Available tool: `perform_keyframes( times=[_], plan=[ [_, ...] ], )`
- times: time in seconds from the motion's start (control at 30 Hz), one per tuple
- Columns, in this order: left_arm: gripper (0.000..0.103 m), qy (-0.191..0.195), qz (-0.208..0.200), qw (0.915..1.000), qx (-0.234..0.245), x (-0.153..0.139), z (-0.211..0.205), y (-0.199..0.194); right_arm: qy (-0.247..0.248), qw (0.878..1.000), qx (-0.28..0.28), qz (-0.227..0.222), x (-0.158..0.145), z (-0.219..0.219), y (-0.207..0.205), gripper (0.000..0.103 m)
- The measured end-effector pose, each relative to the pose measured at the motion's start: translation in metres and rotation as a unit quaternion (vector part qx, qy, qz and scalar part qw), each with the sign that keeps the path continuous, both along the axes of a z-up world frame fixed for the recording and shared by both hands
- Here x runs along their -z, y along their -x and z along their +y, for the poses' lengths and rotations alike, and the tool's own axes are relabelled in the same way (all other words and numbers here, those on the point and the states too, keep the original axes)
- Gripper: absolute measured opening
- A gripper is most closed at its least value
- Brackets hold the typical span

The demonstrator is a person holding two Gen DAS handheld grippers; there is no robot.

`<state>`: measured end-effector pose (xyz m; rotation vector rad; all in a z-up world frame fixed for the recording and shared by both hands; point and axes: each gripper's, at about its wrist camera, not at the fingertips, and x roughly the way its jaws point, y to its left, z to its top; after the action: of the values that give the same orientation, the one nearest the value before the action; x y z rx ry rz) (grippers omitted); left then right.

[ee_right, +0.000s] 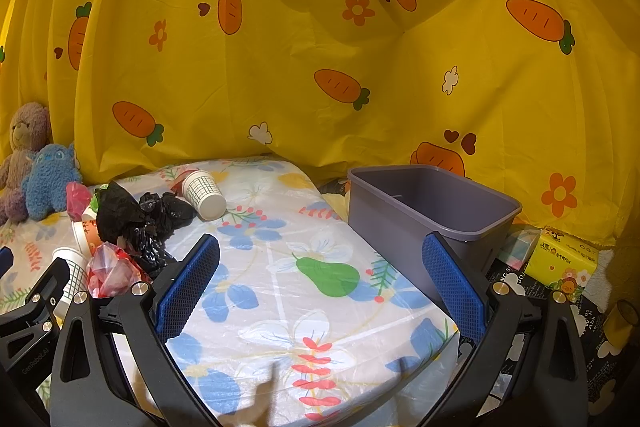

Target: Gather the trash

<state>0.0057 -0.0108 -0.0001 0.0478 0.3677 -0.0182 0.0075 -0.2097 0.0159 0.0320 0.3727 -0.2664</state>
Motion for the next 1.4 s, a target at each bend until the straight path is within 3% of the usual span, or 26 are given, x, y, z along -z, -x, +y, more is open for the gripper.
perform_keyframes(
  times=[1.4],
  plan=[
    [0.094, 0.008, -0.002, 0.9999, 0.007, 0.001, -0.007, -0.002, -0.003, 1.000, 0.003, -0.003, 0.000, 0.001, -0.002, 0.098]
  ],
)
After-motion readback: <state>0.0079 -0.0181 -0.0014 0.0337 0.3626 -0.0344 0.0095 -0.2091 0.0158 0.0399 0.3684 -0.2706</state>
